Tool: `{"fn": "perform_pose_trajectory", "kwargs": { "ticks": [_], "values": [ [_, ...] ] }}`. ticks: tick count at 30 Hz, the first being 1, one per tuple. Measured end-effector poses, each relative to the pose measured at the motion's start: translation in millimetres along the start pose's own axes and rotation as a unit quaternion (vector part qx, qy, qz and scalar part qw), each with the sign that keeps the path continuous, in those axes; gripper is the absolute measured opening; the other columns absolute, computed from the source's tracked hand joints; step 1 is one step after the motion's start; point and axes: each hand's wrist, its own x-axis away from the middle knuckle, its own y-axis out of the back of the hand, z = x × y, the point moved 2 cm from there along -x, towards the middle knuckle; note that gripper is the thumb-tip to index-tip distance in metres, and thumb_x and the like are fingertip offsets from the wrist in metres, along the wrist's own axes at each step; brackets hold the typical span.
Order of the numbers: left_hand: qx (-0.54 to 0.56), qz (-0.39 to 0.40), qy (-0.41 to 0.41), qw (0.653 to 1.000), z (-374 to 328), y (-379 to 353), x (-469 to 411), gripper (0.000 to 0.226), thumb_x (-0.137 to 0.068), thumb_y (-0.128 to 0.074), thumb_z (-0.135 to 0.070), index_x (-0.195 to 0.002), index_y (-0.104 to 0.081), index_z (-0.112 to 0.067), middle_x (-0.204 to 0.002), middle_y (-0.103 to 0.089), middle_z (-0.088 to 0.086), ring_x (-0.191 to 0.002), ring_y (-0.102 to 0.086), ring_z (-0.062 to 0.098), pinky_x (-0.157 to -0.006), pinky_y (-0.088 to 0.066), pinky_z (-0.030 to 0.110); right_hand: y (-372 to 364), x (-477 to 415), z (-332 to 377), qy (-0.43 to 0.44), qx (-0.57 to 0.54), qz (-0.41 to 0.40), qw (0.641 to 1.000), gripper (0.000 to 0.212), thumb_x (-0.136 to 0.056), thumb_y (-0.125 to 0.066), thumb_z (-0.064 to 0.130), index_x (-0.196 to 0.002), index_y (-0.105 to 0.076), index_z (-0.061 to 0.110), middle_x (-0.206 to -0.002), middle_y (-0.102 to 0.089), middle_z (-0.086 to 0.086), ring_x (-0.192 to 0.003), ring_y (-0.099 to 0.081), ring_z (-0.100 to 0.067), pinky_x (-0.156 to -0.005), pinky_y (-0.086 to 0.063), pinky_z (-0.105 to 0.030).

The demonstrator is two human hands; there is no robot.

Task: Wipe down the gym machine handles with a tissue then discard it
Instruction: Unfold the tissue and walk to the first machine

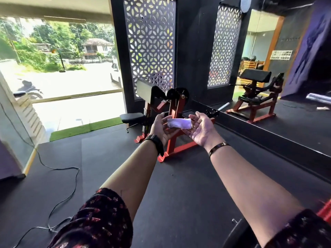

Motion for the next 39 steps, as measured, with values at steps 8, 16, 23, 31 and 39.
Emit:
{"fn": "perform_pose_trajectory", "kwargs": {
  "ticks": [8, 16, 23, 31, 39],
  "values": [
    [-0.021, 0.035, 0.023, 0.999, -4, -19, -158, 0.030, -0.097, -0.047, -0.037, -0.091, -0.061, -0.010, -0.082, -0.062, 0.007, -0.074, -0.062, 0.019, -0.067, -0.056, 0.033, 6, -141, 19, 0.027, -0.011, -0.040, 0.999, 0.022, -0.095, -0.049, 0.033, -0.088, -0.059, 0.014, -0.084, -0.060, -0.004, -0.078, -0.062, -0.021, -0.077, -0.052, -0.037],
    [-0.051, 0.095, 0.058, 0.992, -20, -58, -341, 0.033, -0.096, -0.045, -0.038, -0.093, -0.063, -0.010, -0.081, -0.064, 0.008, -0.073, -0.062, 0.021, -0.075, -0.053, 0.035, 3, -297, 55, 0.059, -0.036, -0.109, 0.992, 0.024, -0.096, -0.049, 0.033, -0.082, -0.058, 0.016, -0.079, -0.057, -0.001, -0.076, -0.061, -0.019, -0.075, -0.051, -0.036],
    [-0.070, 0.137, 0.102, 0.983, 0, -104, -465, 0.031, -0.095, -0.048, -0.038, -0.096, -0.063, -0.011, -0.086, -0.064, 0.008, -0.076, -0.062, 0.019, -0.067, -0.054, 0.032, 36, -398, 86, 0.083, -0.050, -0.170, 0.981, 0.024, -0.096, -0.049, 0.032, -0.082, -0.058, 0.016, -0.080, -0.059, -0.004, -0.075, -0.061, -0.020, -0.072, -0.051, -0.035],
    [-0.094, 0.194, 0.143, 0.966, 59, -199, -591, 0.032, -0.097, -0.042, -0.039, -0.094, -0.062, -0.014, -0.085, -0.065, 0.005, -0.075, -0.061, 0.016, -0.071, -0.051, 0.031, 122, -504, 155, 0.109, -0.053, -0.217, 0.969, 0.021, -0.096, -0.047, 0.032, -0.086, -0.056, 0.016, -0.091, -0.064, -0.008, -0.079, -0.062, -0.024, -0.078, -0.051, -0.041],
    [-0.088, 0.211, 0.169, 0.959, 121, -349, -727, 0.031, -0.097, -0.044, -0.039, -0.096, -0.061, -0.013, -0.084, -0.064, 0.006, -0.073, -0.062, 0.016, -0.062, -0.055, 0.030, 226, -628, 272, 0.128, -0.048, -0.264, 0.955, 0.019, -0.095, -0.049, 0.030, -0.085, -0.058, 0.017, -0.088, -0.064, -0.007, -0.074, -0.060, -0.021, -0.073, -0.050, -0.038]
  ]
}}
